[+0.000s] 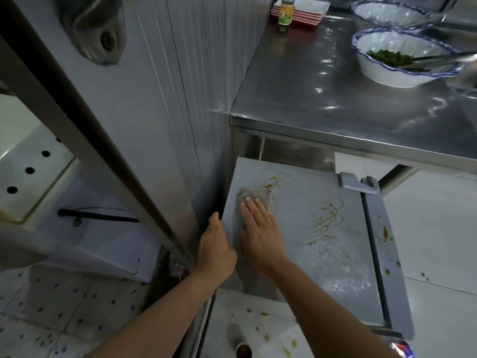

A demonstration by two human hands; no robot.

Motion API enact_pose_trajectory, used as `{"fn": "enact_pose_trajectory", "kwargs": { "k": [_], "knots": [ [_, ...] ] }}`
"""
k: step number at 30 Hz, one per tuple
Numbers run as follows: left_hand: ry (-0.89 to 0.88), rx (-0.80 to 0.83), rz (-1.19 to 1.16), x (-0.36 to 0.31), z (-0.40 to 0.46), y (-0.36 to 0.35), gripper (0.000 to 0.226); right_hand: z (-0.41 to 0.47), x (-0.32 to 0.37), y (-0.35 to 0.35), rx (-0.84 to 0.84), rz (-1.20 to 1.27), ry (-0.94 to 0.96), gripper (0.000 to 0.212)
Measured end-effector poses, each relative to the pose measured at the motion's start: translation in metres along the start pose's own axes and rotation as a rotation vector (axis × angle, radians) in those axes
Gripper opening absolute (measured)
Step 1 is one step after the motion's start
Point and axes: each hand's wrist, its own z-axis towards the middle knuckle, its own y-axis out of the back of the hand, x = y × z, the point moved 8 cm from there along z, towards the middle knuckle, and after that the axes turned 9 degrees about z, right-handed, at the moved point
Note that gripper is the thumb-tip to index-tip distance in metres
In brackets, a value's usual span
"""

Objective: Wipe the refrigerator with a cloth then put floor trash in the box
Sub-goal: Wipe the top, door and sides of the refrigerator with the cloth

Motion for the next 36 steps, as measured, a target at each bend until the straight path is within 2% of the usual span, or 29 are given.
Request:
{"fn": "enact_pose_trajectory", "kwargs": {
  "k": [5, 9, 12, 17, 23, 27, 32, 36],
  "knots": [
    [0.041, 0.003, -0.033, 0.000, 0.016, -0.002, 0.076, 0.007, -0.004, 0.009, -0.029, 0.012, 0.037, 0.063],
    [0.055, -0.020, -0.012, 0.003, 0.021, -0.001, 0.080, -0.011, 0.003, -0.005, 0.089, -0.003, 0.194, 0.075],
    [0.073, -0.031, -0.016, 0.004, 0.031, -0.001, 0.081, 0.015, 0.003, -0.001, 0.110, -0.106, 0.281, 0.077],
    [0.078, -0.068, -0.024, -0.008, 0.061, -0.005, 0.077, 0.096, -0.012, 0.013, 0.036, -0.092, 0.142, 0.062],
    [0.136, -0.092, 0.014, -0.013, 0.082, -0.009, 0.068, 0.153, -0.019, 0.023, 0.023, -0.059, 0.094, 0.054],
    [0.198, -0.027, -0.020, -0.005, 0.077, -0.011, 0.069, 0.138, -0.013, 0.027, 0.032, -0.045, 0.164, 0.056],
    [0.281, 0.003, -0.010, 0.002, 0.066, -0.008, 0.054, 0.070, -0.008, 0.017, 0.118, -0.046, 0.327, 0.062],
    [0.240, 0.010, 0.019, -0.002, 0.066, -0.008, 0.038, 0.087, -0.012, 0.018, 0.102, -0.128, 0.285, 0.062]
  ]
}}
